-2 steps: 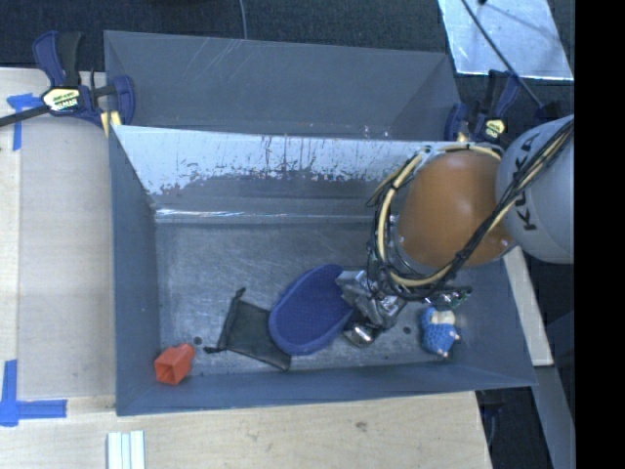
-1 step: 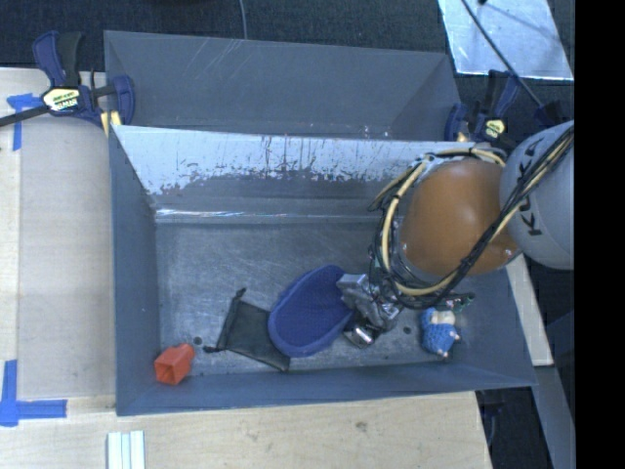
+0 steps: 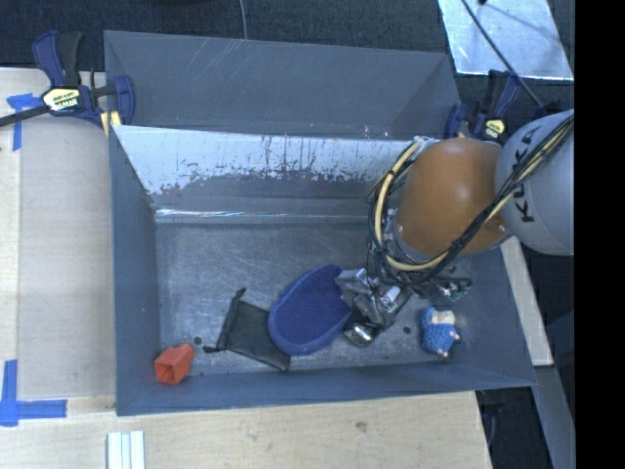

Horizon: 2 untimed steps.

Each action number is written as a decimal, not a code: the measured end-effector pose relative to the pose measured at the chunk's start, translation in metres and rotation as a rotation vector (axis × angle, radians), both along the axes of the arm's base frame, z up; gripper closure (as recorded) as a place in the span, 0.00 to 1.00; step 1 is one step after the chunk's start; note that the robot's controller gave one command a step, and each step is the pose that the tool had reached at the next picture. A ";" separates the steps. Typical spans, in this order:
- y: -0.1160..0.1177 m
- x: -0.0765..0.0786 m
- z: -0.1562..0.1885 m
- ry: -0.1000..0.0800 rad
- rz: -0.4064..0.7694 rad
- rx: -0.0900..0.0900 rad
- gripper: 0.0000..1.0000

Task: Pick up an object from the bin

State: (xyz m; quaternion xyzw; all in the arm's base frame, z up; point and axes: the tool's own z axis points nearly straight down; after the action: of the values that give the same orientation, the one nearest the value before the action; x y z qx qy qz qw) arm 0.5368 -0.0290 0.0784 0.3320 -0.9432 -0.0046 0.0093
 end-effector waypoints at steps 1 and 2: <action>-0.001 0.006 -0.002 0.020 -0.021 0.000 1.00; 0.001 0.015 -0.003 0.047 -0.011 -0.001 1.00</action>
Offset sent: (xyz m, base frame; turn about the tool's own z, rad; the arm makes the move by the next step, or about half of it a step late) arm 0.0111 -0.0049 -0.0084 0.0233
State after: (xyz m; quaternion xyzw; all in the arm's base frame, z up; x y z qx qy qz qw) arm 0.5521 -0.0276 0.0753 0.3265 -0.9446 -0.0121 0.0316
